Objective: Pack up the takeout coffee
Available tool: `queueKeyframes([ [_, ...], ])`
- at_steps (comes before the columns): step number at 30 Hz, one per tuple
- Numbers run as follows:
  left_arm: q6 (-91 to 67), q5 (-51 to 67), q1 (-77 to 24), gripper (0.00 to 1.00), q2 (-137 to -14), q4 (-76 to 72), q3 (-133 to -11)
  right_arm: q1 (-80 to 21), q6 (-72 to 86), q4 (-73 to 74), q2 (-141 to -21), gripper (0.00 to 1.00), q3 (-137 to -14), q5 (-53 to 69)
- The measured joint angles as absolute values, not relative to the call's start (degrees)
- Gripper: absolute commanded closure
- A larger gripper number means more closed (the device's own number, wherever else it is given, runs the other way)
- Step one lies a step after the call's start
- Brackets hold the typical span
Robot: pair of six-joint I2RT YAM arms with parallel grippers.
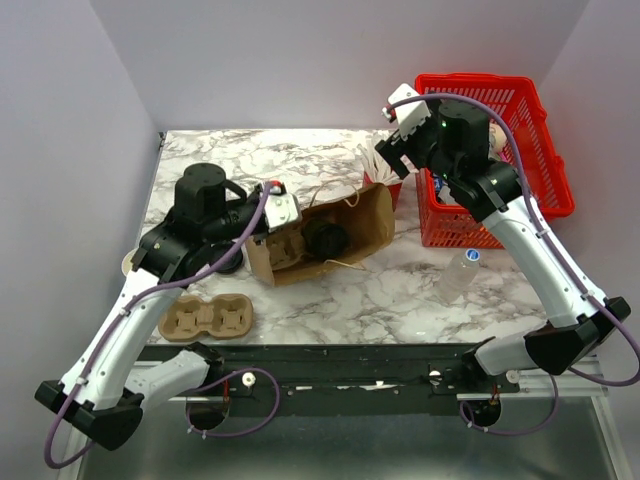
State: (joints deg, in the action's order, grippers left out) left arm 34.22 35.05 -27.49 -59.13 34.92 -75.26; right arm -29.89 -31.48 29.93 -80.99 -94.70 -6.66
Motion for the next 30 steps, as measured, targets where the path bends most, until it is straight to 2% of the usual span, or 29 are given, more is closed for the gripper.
queueKeyframes([
  [6,37.6,31.0,-31.5,1.0,-52.8,35.7,-68.4,-29.6,-31.3,29.9,-81.0,0.0,-94.6,-6.2],
  [14,37.7,27.2,-32.4,1.0,-52.4,35.6,-67.8,-28.3,-31.1,30.1,-83.3,0.01,-95.0,-4.3],
  [25,25.8,16.8,-29.6,1.0,-57.1,29.5,-67.7,-22.6,-29.3,41.3,-98.9,0.14,-113.0,2.2],
  [28,22.5,14.3,-27.3,0.8,-59.0,28.8,-68.1,-21.6,-29.1,44.7,-101.3,0.18,-114.4,3.7],
  [29,21.4,13.7,-26.5,0.67,-59.8,28.8,-68.6,-21.2,-29.1,45.9,-102.1,0.19,-114.9,4.3],
  [30,20.4,13.3,-25.7,0.62,-60.5,28.9,-69.2,-20.9,-29.1,47.0,-102.9,0.21,-115.3,4.9],
])
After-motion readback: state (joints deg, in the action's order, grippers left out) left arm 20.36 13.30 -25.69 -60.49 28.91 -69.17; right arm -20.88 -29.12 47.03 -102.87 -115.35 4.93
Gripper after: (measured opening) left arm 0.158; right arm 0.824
